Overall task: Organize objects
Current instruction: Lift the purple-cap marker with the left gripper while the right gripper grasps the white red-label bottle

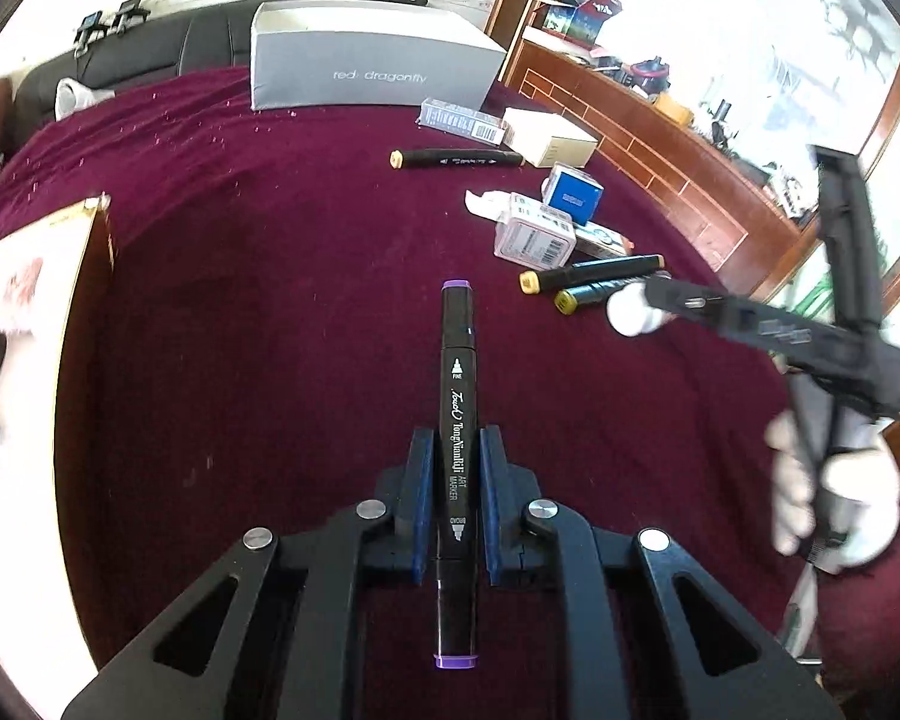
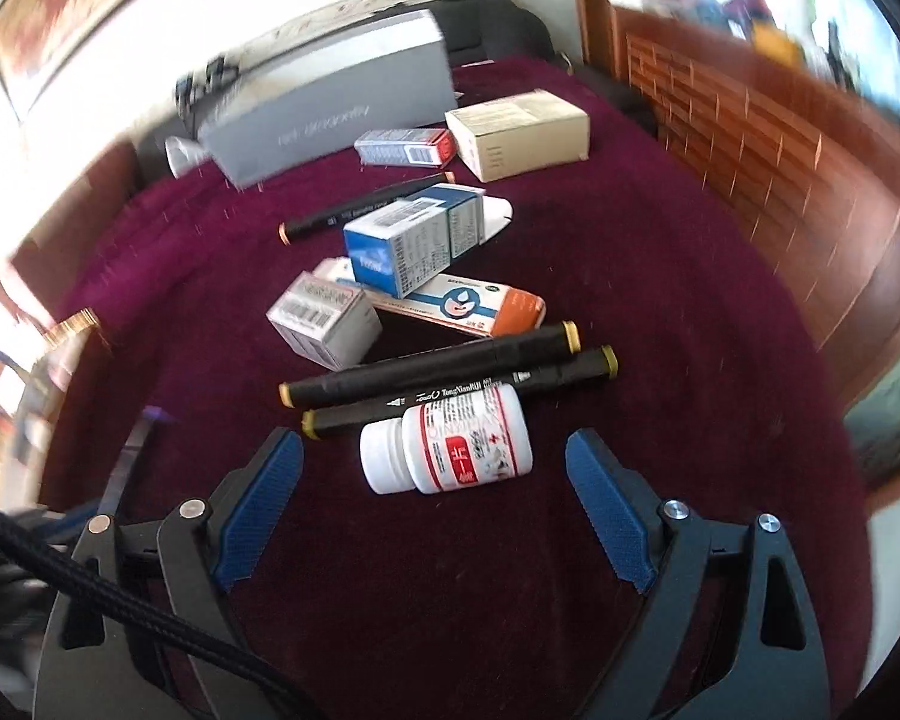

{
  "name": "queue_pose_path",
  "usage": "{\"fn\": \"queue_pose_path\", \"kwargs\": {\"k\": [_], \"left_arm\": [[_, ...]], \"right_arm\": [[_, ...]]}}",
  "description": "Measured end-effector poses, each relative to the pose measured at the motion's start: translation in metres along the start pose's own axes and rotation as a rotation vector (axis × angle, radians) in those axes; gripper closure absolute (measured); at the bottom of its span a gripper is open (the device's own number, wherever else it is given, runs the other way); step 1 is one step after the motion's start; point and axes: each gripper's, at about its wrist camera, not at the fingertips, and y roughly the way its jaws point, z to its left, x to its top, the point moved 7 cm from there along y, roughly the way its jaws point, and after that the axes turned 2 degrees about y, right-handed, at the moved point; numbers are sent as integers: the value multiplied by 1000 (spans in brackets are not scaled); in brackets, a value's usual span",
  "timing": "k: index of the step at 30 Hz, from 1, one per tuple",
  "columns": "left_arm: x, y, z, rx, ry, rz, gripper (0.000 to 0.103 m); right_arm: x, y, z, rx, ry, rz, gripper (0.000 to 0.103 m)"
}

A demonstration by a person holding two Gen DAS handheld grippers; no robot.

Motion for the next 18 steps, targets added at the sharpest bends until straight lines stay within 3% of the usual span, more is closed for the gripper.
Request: {"fn": "queue_pose_path", "kwargs": {"k": [3, 14, 17, 18], "left_arm": [[-5, -5, 3, -27, -30, -1, 92], [-21, -10, 7, -63, -80, 3, 92], [-23, -12, 7, -68, -86, 2, 92], [-24, -13, 7, -70, -88, 0, 92]], "right_arm": [[-2, 7, 5, -78, -67, -13, 13], [-4, 4, 12, -144, -136, -27, 17], [-6, 9, 15, -178, -168, -12, 29], [-6, 10, 14, -192, -171, -10, 39]]}}
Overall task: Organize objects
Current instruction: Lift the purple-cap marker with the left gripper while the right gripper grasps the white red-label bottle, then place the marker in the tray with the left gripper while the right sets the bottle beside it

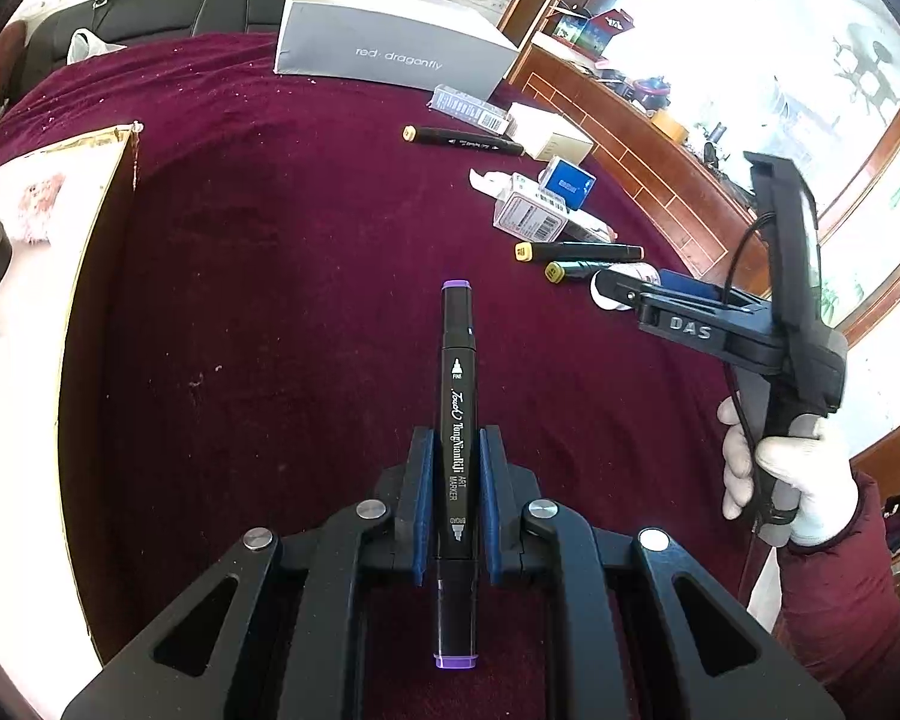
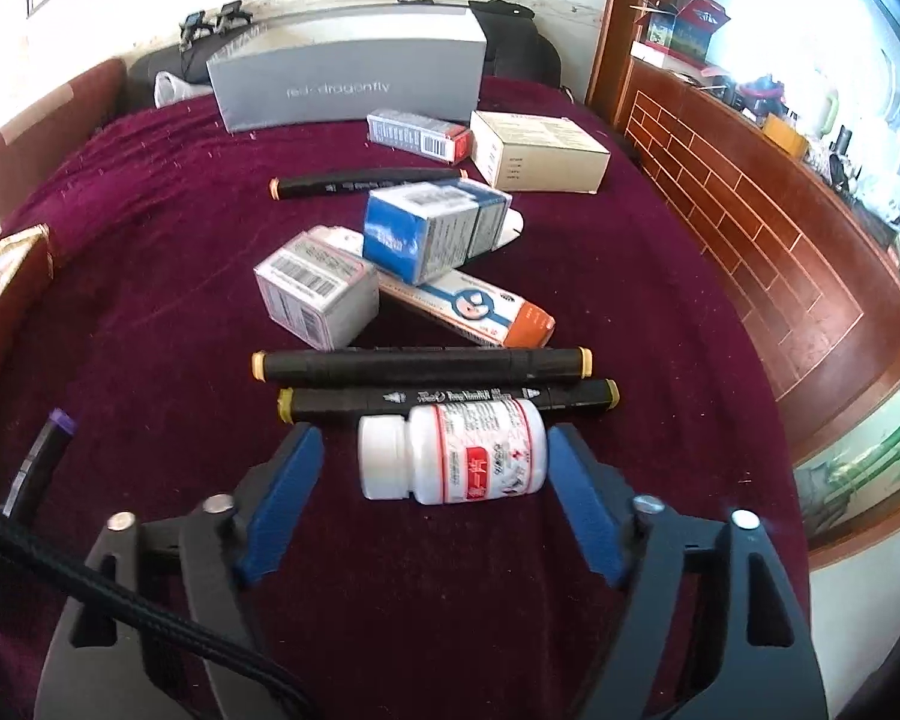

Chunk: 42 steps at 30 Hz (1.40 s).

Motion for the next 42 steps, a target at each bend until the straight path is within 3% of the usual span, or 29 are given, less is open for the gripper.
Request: {"fn": "queue_pose_path", "kwargs": {"k": [7, 14, 20, 25, 29, 34, 42], "left_arm": [[-2, -11, 4, -6, -14, -19, 91], [-1, -42, 16, -25, -38, -72, 91], [3, -91, 60, 31, -99, -157, 91], [2, -131, 123, 151, -167, -205, 91], [-4, -148, 171, 242, -216, -199, 91], [-7, -143, 215, 309, -255, -163, 91], [-4, -118, 249, 329, -283, -69, 91]], "right_arm": [[-1, -5, -12, 21, 72, 3, 42], [11, -48, 5, 107, 87, -42, 42], [27, -85, 76, 221, -6, -87, 42], [33, -99, 156, 370, -84, -74, 42], [33, -98, 222, 472, -145, -44, 41], [28, -79, 293, 521, -224, 12, 41], [18, -37, 360, 480, -289, 96, 41]]}}
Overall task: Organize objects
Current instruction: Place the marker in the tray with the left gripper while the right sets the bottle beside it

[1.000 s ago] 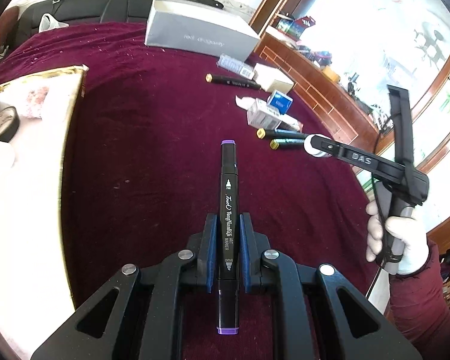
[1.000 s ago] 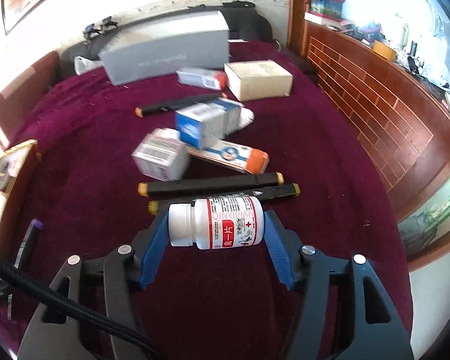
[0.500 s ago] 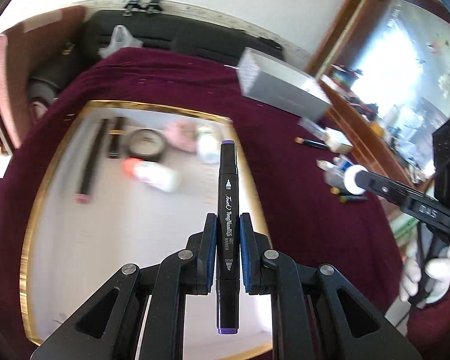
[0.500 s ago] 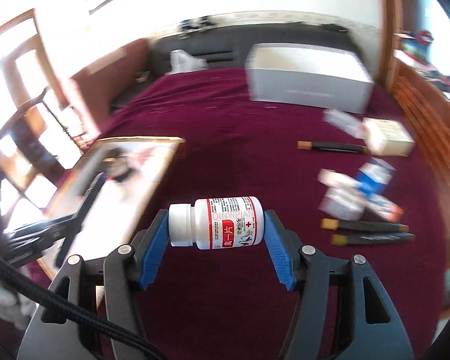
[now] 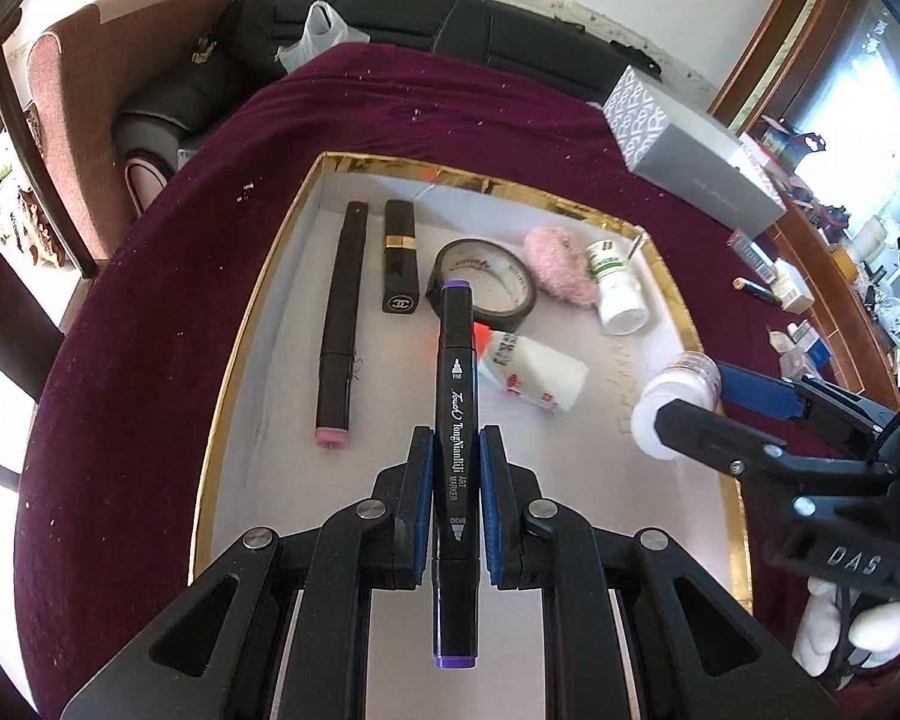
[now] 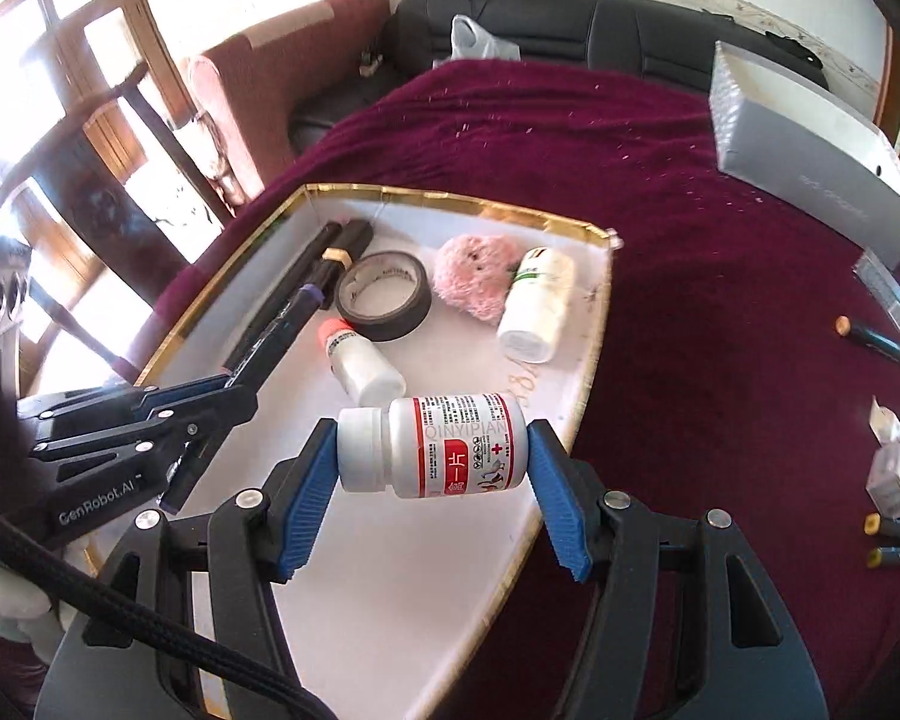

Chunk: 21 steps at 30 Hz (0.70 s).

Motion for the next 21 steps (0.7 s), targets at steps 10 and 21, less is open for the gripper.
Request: {"fn": "queue_pose_path", "kwargs": {"k": [10, 21], "left_arm": [[-3, 14, 5, 18, -34, 76, 91], [-3, 7, 11, -92, -124, 64, 68]], "right_arm": [[5, 33, -1, -90, -55, 46, 41], [7, 38, -1, -138, -88, 34, 41]]}}
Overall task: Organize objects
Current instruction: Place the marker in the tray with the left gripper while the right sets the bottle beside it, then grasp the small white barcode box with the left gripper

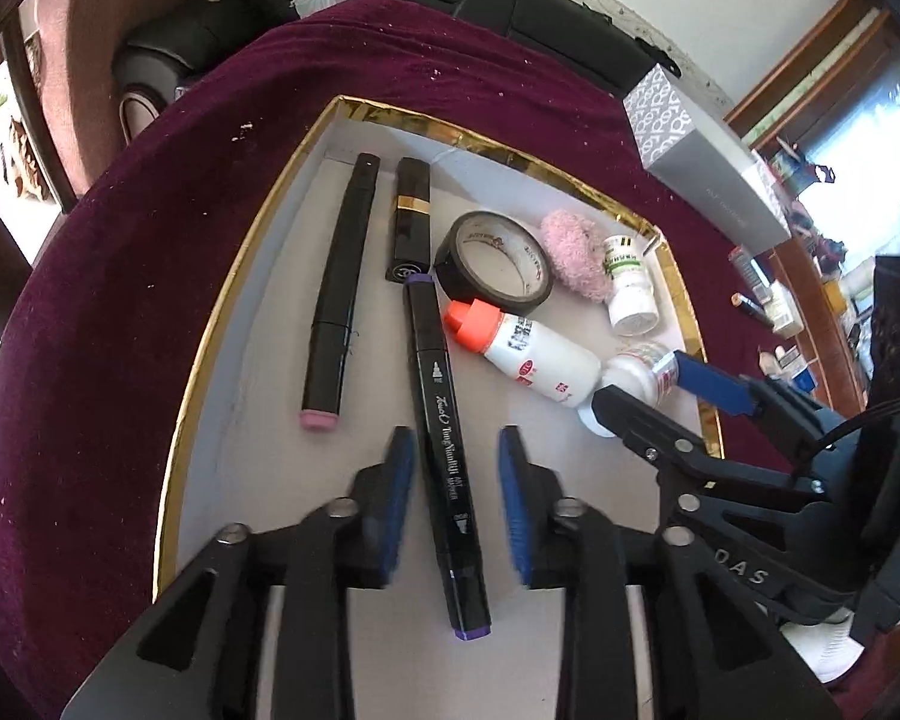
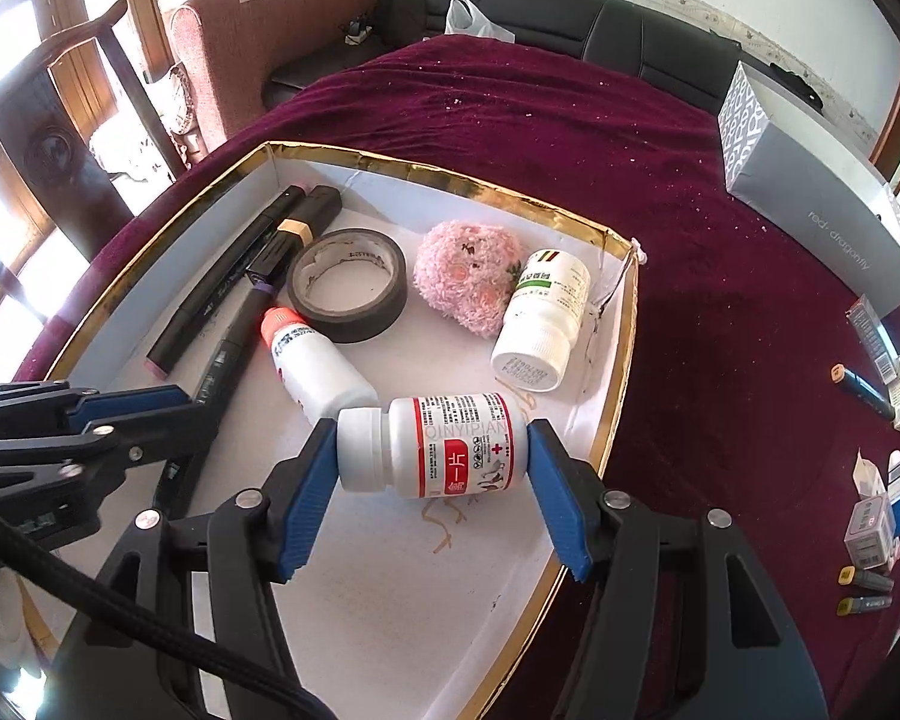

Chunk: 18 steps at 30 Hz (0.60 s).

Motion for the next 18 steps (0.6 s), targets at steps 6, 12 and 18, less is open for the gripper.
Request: {"fn": "queue_pose_path", "kwargs": {"k": [6, 12, 18], "left_arm": [[2, -28, 3, -32, -42, -75, 50], [-2, -56, -1, -60, -89, -137, 43], [-10, -72, -55, -128, -3, -158, 39]], "right_arm": [[2, -8, -3, 12, 23, -29, 41], [-1, -49, -15, 35, 61, -127, 38], [-33, -93, -64, 10, 150, -201, 32]]}}
